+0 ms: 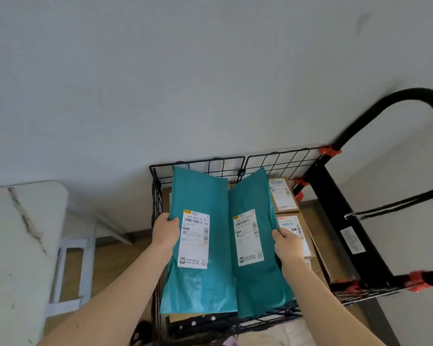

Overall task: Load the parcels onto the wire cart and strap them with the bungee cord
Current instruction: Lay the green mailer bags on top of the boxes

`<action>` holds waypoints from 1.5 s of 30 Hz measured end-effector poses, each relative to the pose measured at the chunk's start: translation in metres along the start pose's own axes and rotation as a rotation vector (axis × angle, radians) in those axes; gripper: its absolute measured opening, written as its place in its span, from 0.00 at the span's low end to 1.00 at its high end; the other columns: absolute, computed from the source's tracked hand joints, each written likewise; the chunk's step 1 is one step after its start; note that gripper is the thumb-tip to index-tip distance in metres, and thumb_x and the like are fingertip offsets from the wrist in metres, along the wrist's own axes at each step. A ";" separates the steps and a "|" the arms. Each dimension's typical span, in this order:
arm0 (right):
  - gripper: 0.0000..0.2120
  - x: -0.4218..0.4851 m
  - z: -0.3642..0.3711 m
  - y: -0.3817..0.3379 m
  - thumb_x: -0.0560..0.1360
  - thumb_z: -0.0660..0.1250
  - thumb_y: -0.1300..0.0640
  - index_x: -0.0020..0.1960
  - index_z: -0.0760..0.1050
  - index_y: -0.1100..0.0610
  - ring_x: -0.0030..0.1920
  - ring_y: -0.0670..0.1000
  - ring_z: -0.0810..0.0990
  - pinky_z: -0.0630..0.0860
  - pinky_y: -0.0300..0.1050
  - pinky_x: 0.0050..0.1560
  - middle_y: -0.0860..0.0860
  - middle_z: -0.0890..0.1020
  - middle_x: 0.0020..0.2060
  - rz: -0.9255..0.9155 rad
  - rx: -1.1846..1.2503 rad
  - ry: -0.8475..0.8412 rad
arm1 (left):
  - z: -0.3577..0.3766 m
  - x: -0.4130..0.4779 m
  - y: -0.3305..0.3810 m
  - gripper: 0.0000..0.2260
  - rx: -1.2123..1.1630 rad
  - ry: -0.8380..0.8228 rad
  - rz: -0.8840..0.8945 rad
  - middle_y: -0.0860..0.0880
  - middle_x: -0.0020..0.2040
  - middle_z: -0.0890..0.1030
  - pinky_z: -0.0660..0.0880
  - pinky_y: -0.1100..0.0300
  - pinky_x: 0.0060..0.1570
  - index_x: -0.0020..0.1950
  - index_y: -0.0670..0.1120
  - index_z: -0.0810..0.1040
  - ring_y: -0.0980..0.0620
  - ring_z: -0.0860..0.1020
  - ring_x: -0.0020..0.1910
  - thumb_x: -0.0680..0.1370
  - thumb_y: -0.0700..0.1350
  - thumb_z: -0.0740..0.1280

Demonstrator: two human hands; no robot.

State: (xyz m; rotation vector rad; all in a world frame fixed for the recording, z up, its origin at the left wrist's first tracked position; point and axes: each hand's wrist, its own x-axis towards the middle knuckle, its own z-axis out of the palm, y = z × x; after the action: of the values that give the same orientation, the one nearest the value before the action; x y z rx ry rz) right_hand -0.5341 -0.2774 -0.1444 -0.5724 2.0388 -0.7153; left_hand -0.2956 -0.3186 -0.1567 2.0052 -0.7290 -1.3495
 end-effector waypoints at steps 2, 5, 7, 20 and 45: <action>0.11 0.022 -0.001 0.000 0.80 0.57 0.60 0.51 0.77 0.63 0.52 0.63 0.79 0.77 0.55 0.55 0.60 0.81 0.48 0.047 0.008 -0.050 | 0.014 0.007 -0.004 0.08 0.006 0.048 -0.036 0.42 0.42 0.77 0.68 0.59 0.33 0.42 0.42 0.72 0.48 0.73 0.35 0.80 0.37 0.57; 0.12 0.054 0.000 0.000 0.81 0.57 0.60 0.57 0.77 0.63 0.52 0.61 0.78 0.76 0.52 0.55 0.55 0.80 0.43 0.097 0.041 -0.112 | 0.036 0.017 -0.009 0.07 -0.001 0.087 -0.077 0.40 0.48 0.78 0.71 0.58 0.37 0.53 0.40 0.74 0.46 0.75 0.39 0.81 0.37 0.57; 0.14 0.071 0.003 0.000 0.81 0.57 0.60 0.62 0.75 0.63 0.48 0.57 0.76 0.75 0.49 0.52 0.54 0.79 0.45 0.135 0.076 -0.142 | 0.048 0.023 -0.012 0.09 0.001 0.100 -0.102 0.40 0.51 0.79 0.71 0.57 0.42 0.57 0.39 0.74 0.45 0.76 0.44 0.81 0.37 0.57; 0.30 0.131 0.025 0.043 0.75 0.64 0.58 0.74 0.59 0.51 0.60 0.59 0.74 0.77 0.51 0.52 0.55 0.67 0.67 -0.188 -0.595 -0.237 | 0.088 0.058 -0.048 0.25 0.185 -0.088 -0.173 0.47 0.65 0.74 0.73 0.51 0.60 0.72 0.42 0.64 0.45 0.75 0.62 0.76 0.37 0.67; 0.20 0.013 0.038 -0.026 0.76 0.62 0.61 0.67 0.71 0.52 0.60 0.52 0.74 0.76 0.46 0.54 0.51 0.71 0.66 -0.503 -0.589 -0.337 | 0.006 -0.028 0.003 0.20 0.742 -0.187 0.348 0.50 0.71 0.64 0.69 0.58 0.64 0.71 0.47 0.65 0.51 0.68 0.67 0.79 0.43 0.63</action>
State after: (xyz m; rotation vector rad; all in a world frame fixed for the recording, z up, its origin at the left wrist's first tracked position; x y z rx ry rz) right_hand -0.5051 -0.3151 -0.1519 -1.4752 1.7792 -0.2460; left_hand -0.3109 -0.3010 -0.1396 2.1341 -1.7797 -1.1562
